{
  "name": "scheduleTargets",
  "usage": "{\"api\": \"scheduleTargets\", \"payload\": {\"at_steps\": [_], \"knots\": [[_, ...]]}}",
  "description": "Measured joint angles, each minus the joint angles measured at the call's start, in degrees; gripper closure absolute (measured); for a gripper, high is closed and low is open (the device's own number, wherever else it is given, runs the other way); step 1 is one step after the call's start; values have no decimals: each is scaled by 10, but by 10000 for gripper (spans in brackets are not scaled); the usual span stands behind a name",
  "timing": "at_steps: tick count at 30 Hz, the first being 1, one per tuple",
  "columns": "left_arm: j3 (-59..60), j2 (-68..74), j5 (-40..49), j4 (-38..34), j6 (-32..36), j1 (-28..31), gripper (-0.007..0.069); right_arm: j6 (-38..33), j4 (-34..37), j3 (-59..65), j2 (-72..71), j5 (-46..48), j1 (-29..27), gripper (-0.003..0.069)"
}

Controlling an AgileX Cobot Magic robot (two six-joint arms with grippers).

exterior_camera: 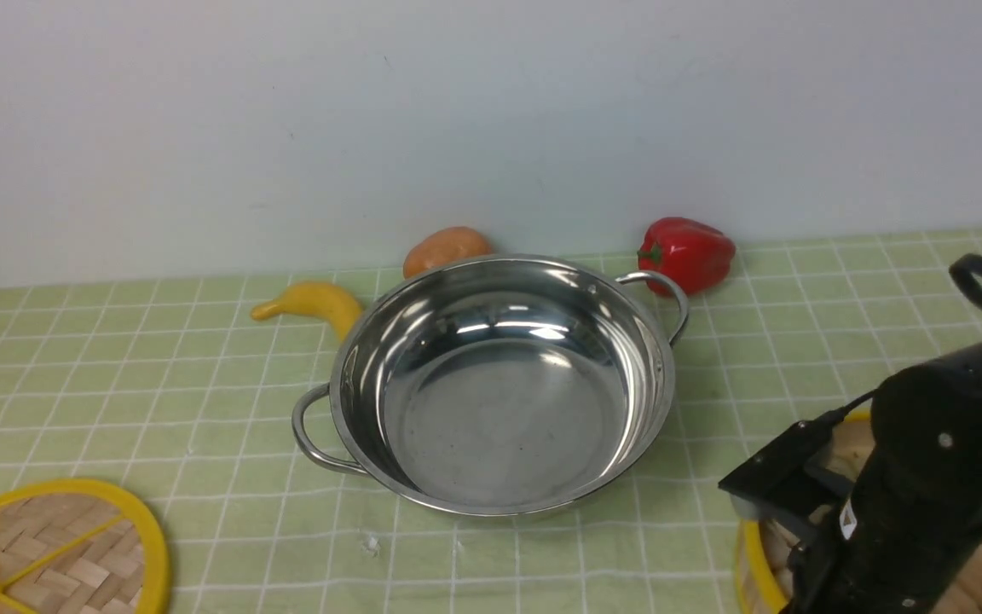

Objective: Place the steamer in the pot on the green tablecloth, and put the lid on the steamer.
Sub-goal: 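Reach for and grasp the rim of the bamboo steamer holding the buns with the right gripper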

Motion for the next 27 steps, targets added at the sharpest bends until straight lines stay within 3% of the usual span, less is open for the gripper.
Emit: {"api": "scheduleTargets", "payload": {"at_steps": [2,8,14,17,27], "knots": [[0,0,0,0,0,0,382,12,-7,-1,-2,1,0,603],[0,0,0,0,0,0,382,42,-34,-6,-47,22,0,601],[0,0,0,0,0,0,382,37,-80,-70,-125,120,0,601],[0,0,0,0,0,0,382,6,-91,-120,-131,116,6,601],[0,0,0,0,0,0,382,-195,-104,-328,3,80,107,601]]}}
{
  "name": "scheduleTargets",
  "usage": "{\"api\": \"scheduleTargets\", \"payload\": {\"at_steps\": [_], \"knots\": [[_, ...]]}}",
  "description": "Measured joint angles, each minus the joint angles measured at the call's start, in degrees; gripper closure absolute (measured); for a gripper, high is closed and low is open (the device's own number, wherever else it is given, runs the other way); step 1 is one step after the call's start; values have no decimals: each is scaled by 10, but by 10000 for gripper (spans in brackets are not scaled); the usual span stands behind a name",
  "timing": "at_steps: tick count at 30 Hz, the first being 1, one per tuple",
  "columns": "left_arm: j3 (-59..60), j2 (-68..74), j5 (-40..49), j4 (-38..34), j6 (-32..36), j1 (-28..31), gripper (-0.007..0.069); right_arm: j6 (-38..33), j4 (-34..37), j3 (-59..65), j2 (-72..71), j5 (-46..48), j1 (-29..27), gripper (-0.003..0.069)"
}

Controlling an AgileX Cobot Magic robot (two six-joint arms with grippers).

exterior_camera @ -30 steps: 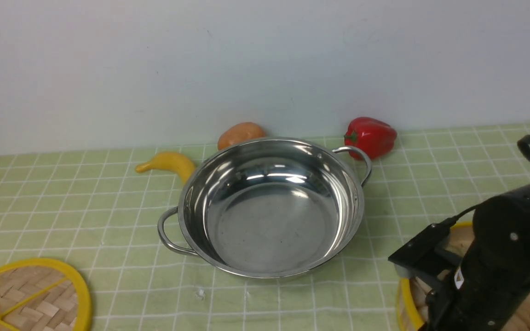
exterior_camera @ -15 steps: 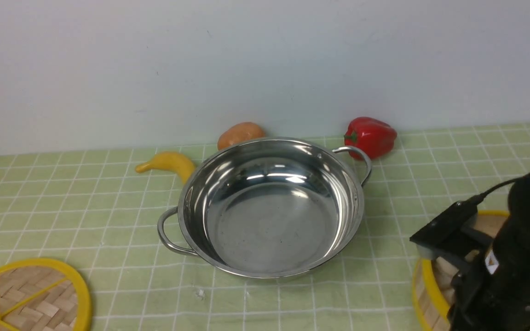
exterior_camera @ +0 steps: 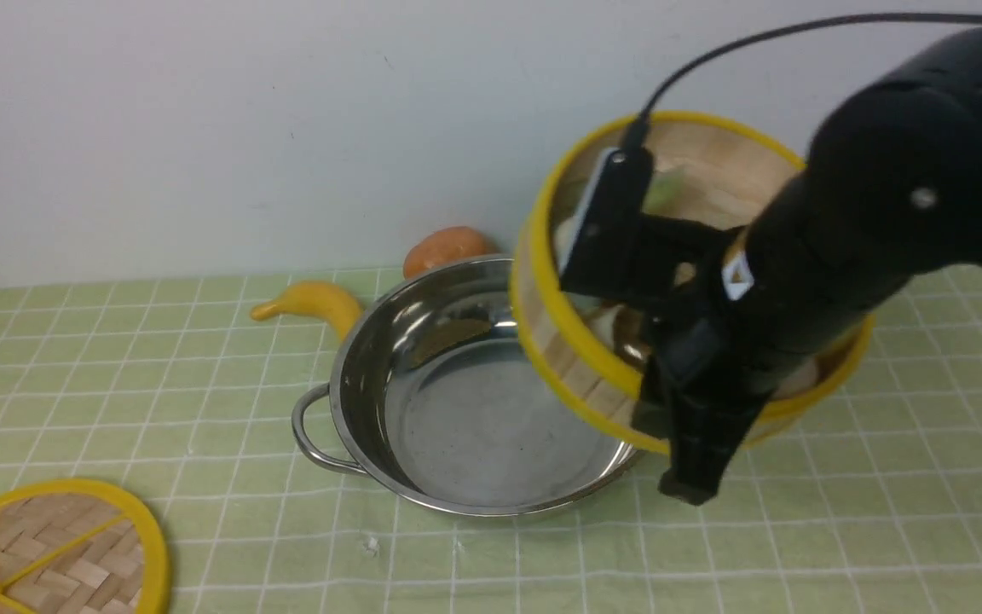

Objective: Place the steamer in the pot on the green tablecloth, and put the lid on the steamer.
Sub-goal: 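Reach for and grasp the rim of the bamboo steamer holding the buns with the right gripper, then place the bamboo steamer basket of food into the steel pot with the right gripper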

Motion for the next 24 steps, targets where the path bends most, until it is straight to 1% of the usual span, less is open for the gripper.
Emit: {"api": "scheduleTargets", "payload": {"at_steps": [2,3,11,16,24], "knots": [[0,0,0,0,0,0,382,-15,0,-19,30,-4,9,601],[0,0,0,0,0,0,382,-34,0,-44,64,-9,19,601],[0,0,0,0,0,0,382,-90,-6,-130,179,-20,41,601],[0,0,0,0,0,0,382,-102,-10,-157,200,-27,42,601],[0,0,0,0,0,0,382,-105,-10,-161,232,-13,42,601]]}}
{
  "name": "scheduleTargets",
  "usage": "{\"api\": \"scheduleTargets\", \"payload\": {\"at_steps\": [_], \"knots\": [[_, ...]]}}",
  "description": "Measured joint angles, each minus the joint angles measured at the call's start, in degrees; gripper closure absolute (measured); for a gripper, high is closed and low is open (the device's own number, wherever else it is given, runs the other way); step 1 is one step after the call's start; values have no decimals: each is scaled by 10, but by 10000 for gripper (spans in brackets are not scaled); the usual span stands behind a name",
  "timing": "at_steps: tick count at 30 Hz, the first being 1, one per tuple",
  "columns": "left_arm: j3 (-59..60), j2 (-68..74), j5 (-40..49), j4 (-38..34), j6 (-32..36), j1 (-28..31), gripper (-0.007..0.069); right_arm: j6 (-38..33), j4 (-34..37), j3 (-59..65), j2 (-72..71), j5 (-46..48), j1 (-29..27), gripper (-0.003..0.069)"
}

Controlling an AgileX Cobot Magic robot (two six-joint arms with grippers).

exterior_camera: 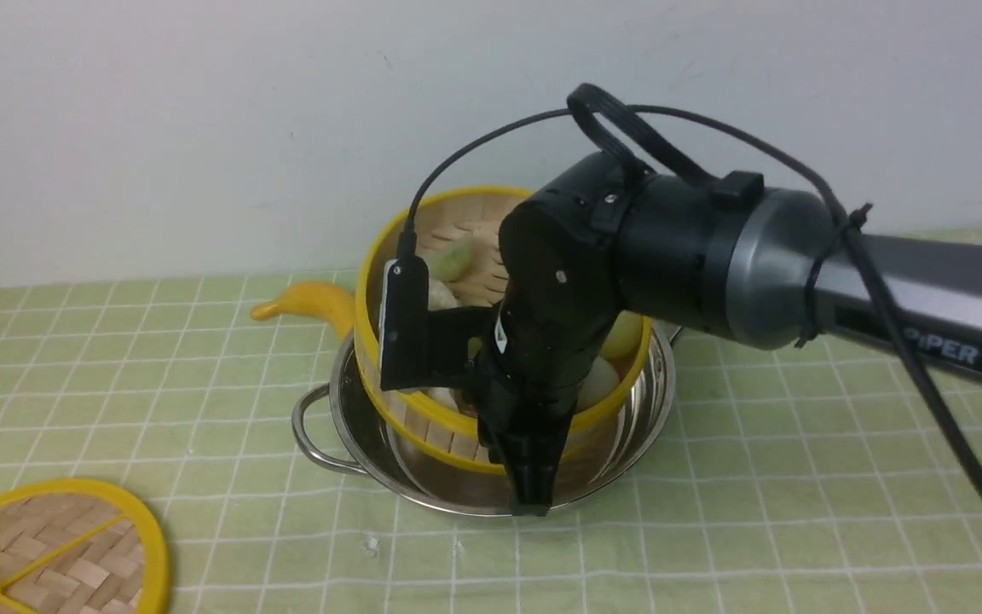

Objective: Place the steamer in the pot on the green tablecloth, and put the lid on the steamer.
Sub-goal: 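Place the bamboo steamer basket of food into the steel pot with the right gripper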

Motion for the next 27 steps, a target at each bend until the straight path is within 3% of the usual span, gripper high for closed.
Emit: {"api": "scheduleTargets", "payload": {"at_steps": [21,24,27], "knots": [[0,0,0,0,0,0,382,-17,-21,0,51,-1,0,598],[0,0,0,0,0,0,382,-17,-21,0,51,-1,0,568],[0,0,0,0,0,0,382,-20,-29,-1,50,-1,0,468]]}}
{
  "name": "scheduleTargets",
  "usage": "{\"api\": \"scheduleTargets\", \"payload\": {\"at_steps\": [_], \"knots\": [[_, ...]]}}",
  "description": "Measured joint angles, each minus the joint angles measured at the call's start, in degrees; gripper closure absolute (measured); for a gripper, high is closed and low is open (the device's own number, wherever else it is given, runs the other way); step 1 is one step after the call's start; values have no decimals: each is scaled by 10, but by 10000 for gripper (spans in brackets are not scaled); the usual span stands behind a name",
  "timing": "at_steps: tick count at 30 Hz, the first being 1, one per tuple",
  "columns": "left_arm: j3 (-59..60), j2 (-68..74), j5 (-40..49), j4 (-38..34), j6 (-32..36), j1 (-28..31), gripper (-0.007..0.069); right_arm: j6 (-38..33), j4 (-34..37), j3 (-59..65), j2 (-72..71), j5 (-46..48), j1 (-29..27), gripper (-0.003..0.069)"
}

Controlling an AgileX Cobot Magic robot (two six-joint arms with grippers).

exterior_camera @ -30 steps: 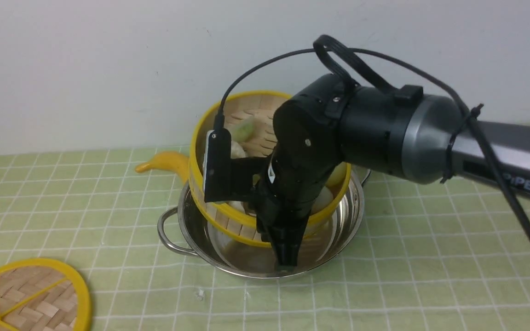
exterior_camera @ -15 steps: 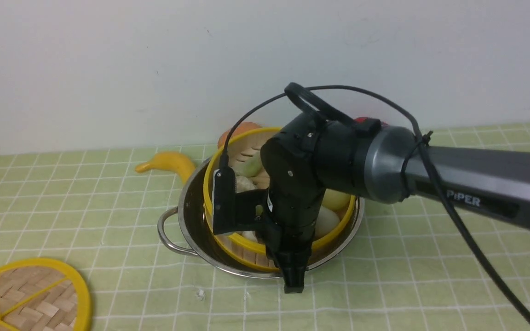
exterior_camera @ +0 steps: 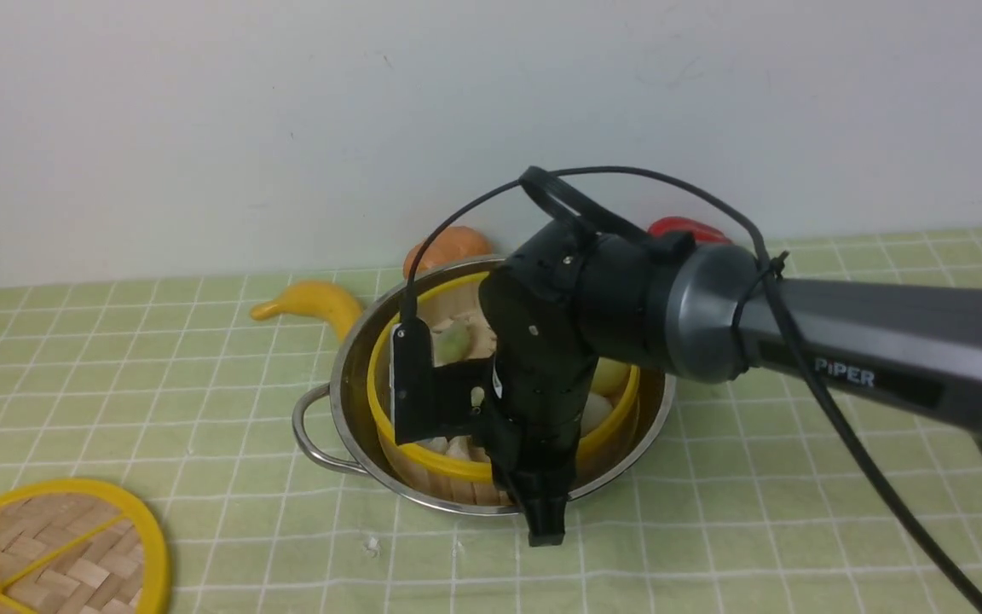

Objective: Place the steamer in the pot on the green tablecloth, and put the lid on the steamer.
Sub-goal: 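Place the bamboo steamer basket of food into the steel pot with the right gripper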

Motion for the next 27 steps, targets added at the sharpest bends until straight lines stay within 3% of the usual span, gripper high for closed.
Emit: {"api": "scheduleTargets", "payload": {"at_steps": [5,9,20,23,26,27], "knots": [[0,0,0,0,0,0,382,1,-3,-3,-2,-2,0,317],[0,0,0,0,0,0,382,8,-9,-4,-6,5,0,241],[0,0,0,0,0,0,382,40,-10,-4,-76,35,0,201],[0,0,0,0,0,0,382,74,-10,-4,-100,43,0,232],[0,0,0,0,0,0,382,141,-9,-4,-137,46,0,378],[0,0,0,0,0,0,382,178,-9,-4,-160,42,0,489]]}}
